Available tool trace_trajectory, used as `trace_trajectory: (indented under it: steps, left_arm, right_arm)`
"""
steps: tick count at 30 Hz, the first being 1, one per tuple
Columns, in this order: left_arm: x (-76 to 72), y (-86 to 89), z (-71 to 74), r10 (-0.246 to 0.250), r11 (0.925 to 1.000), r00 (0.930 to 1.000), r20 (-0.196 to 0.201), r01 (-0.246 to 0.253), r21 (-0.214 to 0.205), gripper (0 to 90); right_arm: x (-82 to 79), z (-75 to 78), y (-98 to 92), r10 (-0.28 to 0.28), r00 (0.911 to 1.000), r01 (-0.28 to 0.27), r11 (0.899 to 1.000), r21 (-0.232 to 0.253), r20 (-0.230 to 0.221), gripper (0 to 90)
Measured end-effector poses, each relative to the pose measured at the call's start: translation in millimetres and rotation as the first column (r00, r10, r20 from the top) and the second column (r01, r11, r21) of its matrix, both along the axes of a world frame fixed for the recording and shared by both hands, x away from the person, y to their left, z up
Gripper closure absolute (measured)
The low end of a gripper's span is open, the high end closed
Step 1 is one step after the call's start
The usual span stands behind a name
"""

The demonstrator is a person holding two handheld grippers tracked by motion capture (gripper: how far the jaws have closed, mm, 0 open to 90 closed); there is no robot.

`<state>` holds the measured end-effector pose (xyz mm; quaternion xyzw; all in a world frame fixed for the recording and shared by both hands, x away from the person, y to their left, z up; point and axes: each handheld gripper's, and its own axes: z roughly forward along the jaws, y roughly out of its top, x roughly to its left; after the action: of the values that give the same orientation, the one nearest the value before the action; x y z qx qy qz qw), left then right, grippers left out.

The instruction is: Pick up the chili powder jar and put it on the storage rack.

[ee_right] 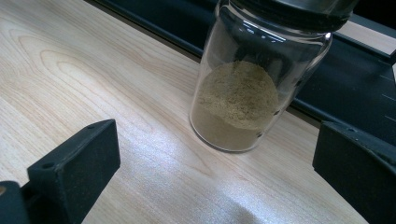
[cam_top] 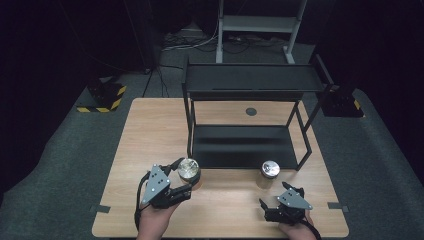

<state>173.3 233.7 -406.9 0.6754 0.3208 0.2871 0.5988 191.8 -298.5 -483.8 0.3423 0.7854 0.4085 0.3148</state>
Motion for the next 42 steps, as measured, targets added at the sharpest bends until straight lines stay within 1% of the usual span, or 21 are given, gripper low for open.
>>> trace_trajectory:
  steps: [8,13,19,21,25,27,36,39,42]
  left_arm:
    - [7.3,-7.0,10.7,-0.010,0.9999,0.9998,0.019,0.010,-0.009,34.3]
    - [11.8,-8.8,15.8,-0.017,0.9996,0.9996,0.023,0.017,-0.022,34.3]
    - [16.2,-10.4,25.0,-0.018,0.9997,0.9992,0.036,0.019,-0.018,34.3]
    - [17.7,-10.4,27.6,-0.019,0.9995,0.9990,0.040,0.020,-0.024,34.3]
    - [19.9,-11.8,33.7,-0.021,0.9995,0.9986,0.048,0.022,-0.024,34.3]
    - [21.0,-12.3,37.3,-0.024,0.9995,0.9984,0.052,0.025,-0.017,34.3]
    - [27.9,-16.1,48.0,-0.025,0.9995,0.9975,0.066,0.026,-0.017,34.3]
    - [31.7,-16.1,51.0,-0.027,0.9991,0.9969,0.073,0.030,-0.031,34.3]
    - [34.7,-16.6,54.0,-0.030,0.9989,0.9963,0.080,0.033,-0.034,34.3]
  right_arm:
    - [0.2,-0.1,-1.2,0.002,1.0000,-0.002,1.000,0.007,-0.002,0.0]
    - [-0.2,-0.3,-0.6,0.002,1.0000,-0.002,1.000,0.003,0.002,0.0]
    - [0.3,-0.1,-1.1,0.001,1.0000,-0.001,1.000,0.007,-0.002,0.0]
    - [0.0,-0.2,-1.4,-0.001,1.0000,0.001,1.000,0.011,-0.003,0.0]
    - [0.6,0.1,-1.8,0.001,1.0000,-0.001,1.000,0.011,-0.005,0.0]
    - [0.4,0.0,-1.8,-0.001,1.0000,0.001,1.000,0.013,-0.005,0.0]
    - [0.6,-0.2,-2.8,-0.002,1.0000,0.002,1.000,0.019,-0.006,0.0]
    - [0.6,-0.1,-2.5,0.000,1.0000,0.000,1.000,0.016,-0.005,0.0]
    - [0.0,-0.5,-2.0,0.003,1.0000,-0.003,1.000,0.013,-0.001,0.0]
